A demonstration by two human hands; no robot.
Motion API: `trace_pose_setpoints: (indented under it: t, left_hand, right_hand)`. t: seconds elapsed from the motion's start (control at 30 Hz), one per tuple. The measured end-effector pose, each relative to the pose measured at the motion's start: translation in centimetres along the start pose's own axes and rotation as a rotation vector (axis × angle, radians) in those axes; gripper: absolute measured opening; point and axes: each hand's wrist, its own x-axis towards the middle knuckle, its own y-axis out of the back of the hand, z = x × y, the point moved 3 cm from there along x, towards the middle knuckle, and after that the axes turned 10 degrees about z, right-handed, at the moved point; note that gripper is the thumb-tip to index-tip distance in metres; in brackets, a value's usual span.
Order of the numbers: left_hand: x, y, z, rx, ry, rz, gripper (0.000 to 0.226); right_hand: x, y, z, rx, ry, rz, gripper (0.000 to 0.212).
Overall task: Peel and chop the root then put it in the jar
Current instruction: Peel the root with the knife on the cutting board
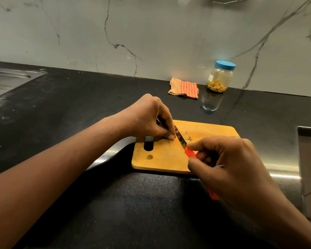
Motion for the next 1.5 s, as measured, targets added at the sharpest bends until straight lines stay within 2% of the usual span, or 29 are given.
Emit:
trace_pose_setpoints:
  t: [0.23, 0.83, 1.27, 1.5]
  left_hand:
    - [-0.03, 0.00, -0.04, 0.016, -0.014, 0.005, 0.012]
    - [-0.02, -0.03, -0.10, 0.010, 0.027, -0.005, 0.011]
    - [-0.12, -0.13, 0.00, 0.023, 0.010, 0.007, 0.011]
    - [-0.14, -0.08, -0.05, 0.022, 0.017, 0.008, 0.009]
  right_hand:
    - [0.27, -0.22, 0.05, -0.028, 0.018, 0.021, 0.029]
    - [0.40, -0.22, 0.05, -0.029, 0.032, 0.001, 0.035]
    - [0.84, -0.42, 0.06, -0.041, 0.046, 0.010, 0.023]
    - [0.69, -0.31, -0.41, -0.083, 0.075, 0.019, 0.030]
